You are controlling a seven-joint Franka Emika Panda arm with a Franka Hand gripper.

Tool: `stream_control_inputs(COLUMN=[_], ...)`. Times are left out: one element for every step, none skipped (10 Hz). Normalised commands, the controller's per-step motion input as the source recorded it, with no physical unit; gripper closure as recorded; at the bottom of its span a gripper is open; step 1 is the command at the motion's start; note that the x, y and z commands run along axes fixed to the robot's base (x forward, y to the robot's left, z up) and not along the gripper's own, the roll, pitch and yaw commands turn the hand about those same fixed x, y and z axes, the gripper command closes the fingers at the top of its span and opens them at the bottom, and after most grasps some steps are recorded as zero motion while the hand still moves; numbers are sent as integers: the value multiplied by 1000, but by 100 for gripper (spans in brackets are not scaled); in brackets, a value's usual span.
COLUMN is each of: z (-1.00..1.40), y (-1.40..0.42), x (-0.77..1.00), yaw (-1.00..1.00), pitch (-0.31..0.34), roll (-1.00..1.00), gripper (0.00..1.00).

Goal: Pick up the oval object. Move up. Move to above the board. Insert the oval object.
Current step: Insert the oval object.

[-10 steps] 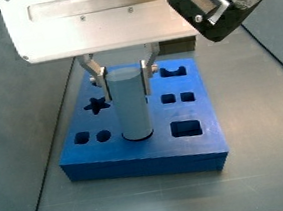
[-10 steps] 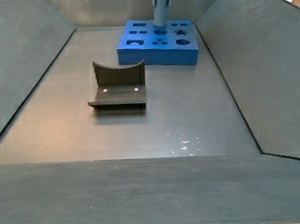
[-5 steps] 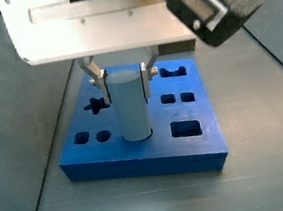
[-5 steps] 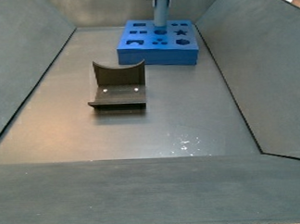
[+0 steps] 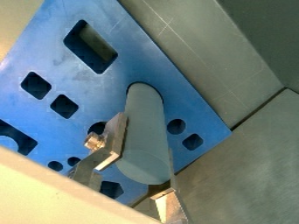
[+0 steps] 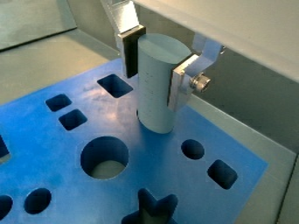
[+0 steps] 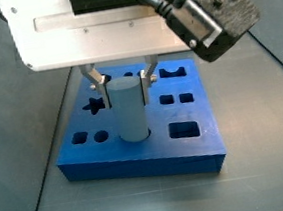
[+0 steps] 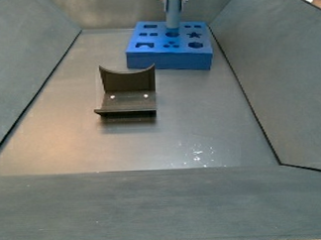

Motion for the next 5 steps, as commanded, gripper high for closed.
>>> stream_control_inputs(z=[-551,-557,-551,-631,-651], y=[-49,-49,-20,-57,-40], x=[0,0,6,140,126], yaw=[194,200,297,286,229], pitch=[-170,-179,-196,-180,-181], roll=[306,296,271,221,200], gripper=[100,100,100,100,100])
